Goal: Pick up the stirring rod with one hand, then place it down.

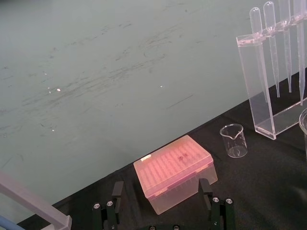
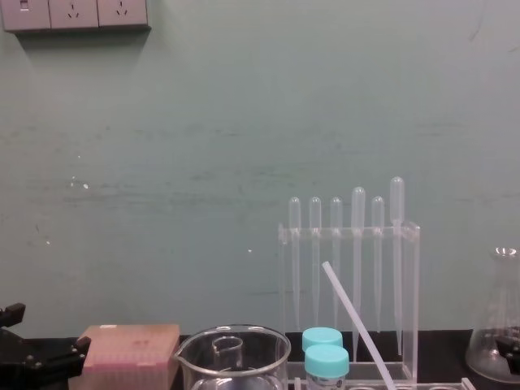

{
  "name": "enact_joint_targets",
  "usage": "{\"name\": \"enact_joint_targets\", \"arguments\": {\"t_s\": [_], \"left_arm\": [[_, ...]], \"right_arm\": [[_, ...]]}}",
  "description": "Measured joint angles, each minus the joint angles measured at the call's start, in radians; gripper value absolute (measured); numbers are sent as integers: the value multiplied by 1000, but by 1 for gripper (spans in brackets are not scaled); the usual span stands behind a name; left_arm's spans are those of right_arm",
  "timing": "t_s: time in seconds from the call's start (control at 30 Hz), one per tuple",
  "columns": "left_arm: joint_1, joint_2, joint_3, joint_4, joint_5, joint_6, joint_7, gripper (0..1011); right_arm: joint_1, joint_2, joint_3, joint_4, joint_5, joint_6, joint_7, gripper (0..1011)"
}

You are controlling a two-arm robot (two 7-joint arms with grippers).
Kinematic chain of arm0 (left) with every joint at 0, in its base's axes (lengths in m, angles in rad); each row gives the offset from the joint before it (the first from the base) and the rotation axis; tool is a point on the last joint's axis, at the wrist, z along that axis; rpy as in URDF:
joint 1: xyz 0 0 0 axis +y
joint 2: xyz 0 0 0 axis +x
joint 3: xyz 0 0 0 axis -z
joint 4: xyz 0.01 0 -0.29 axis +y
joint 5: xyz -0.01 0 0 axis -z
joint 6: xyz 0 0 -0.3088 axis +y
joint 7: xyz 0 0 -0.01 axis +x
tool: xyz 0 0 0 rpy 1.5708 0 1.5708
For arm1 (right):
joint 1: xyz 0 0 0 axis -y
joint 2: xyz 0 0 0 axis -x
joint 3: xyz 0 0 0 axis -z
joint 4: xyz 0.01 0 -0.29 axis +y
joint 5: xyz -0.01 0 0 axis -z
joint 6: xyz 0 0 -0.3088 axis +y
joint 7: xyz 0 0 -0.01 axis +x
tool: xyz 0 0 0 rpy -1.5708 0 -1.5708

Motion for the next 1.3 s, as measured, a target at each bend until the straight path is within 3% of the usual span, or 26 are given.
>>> {"name": "enact_joint_targets", "arguments": {"t_s": [1.3], "left_arm": [[0,0,0,0,0,0,0,1000]], "right_arm": [[0,0,0,0,0,0,0,1003]]}}
